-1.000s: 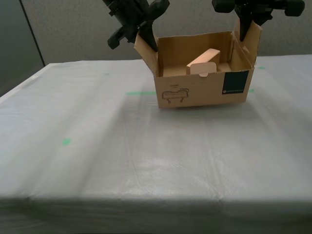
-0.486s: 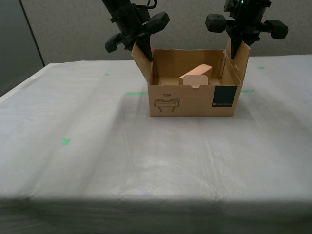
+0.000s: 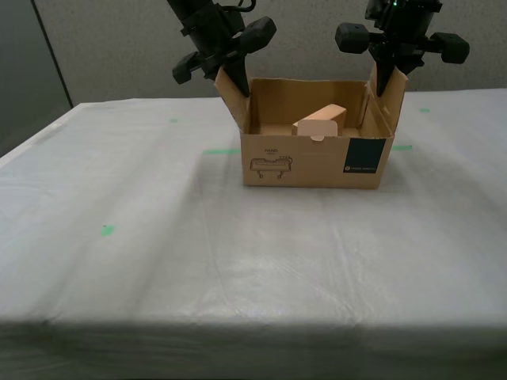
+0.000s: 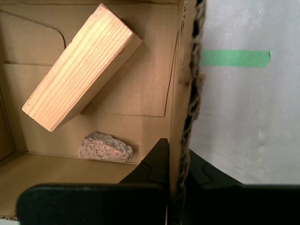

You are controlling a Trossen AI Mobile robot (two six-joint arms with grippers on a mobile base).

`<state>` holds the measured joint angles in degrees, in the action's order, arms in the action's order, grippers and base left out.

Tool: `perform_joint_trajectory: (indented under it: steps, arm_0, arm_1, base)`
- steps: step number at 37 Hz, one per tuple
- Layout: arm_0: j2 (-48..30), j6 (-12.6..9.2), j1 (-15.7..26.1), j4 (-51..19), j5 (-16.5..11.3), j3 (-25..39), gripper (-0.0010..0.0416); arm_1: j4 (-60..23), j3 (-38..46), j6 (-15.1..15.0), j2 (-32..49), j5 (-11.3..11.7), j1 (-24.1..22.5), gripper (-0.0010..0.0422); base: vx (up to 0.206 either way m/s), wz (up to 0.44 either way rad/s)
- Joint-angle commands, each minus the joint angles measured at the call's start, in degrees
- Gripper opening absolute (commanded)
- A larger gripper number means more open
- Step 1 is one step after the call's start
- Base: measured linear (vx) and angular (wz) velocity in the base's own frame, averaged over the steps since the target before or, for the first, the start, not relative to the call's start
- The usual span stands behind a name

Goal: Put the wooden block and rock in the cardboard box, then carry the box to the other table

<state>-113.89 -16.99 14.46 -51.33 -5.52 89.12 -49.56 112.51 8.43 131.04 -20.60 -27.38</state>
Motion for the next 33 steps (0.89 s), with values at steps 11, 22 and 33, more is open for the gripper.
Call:
perform_joint_trajectory:
  steps: [11, 22, 33]
  arm_0:
    - [-0.04, 1.18, 0.09, -1.11, -0.63, -0.02, 0.0003]
    - [-0.15, 1.18, 0.09, -1.14, -0.61, -0.02, 0.0003]
    - [-0.15, 0.92, 0.09, -1.66, -0.61, -0.02, 0.0003]
  arm_1:
    - [0.31, 0.09, 0.33, -0.13, -0.42, -0.11, 0.0010]
    - [0.35, 0.09, 1.42, -0.13, -0.42, -0.11, 0.0105]
    - [0.37, 0.09, 2.27, -0.13, -0.39, -0.11, 0.0184]
  base:
    - [0.000, 0.000]
    - [0.000, 0.000]
    - [0.000, 0.000]
